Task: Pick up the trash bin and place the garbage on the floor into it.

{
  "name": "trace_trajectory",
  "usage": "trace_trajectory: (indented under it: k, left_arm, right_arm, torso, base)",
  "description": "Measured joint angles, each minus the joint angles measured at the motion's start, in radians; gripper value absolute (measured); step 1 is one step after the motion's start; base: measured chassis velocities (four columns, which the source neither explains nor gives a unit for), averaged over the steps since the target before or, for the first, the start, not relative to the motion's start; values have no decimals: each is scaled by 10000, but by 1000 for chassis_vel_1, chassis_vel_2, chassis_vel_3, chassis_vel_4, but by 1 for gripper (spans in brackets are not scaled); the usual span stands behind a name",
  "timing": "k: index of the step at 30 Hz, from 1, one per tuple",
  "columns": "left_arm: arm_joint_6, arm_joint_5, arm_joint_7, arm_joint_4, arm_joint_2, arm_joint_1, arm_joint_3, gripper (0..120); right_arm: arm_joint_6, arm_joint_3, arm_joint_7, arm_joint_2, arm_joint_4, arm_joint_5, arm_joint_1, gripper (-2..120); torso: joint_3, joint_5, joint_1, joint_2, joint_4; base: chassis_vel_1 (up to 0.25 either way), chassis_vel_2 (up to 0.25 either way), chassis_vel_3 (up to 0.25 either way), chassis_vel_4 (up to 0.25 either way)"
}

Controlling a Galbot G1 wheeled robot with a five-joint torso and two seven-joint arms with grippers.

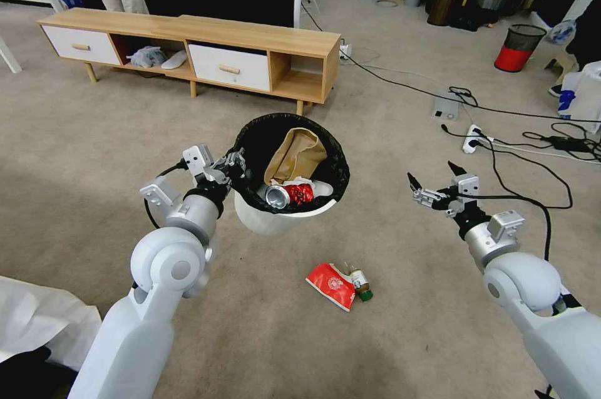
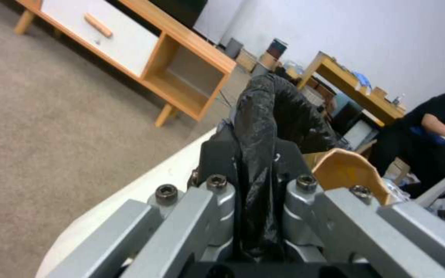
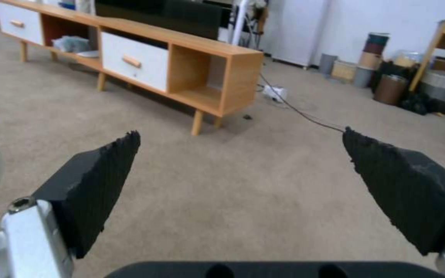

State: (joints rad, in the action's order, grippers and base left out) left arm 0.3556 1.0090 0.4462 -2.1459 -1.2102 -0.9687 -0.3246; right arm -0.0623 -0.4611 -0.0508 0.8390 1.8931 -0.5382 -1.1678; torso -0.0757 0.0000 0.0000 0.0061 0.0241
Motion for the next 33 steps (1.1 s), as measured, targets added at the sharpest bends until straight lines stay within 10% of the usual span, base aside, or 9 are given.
trace_trajectory:
  k: [33]
  left_arm:
    - [-186,-168,82,-40,-88,-21,-26,7]
  right_arm:
    - [393,130,1070,133,-205,80,-3,100]
  torso:
    - [0,0,0,0,-1]
  base:
    - [1,1,1,2]
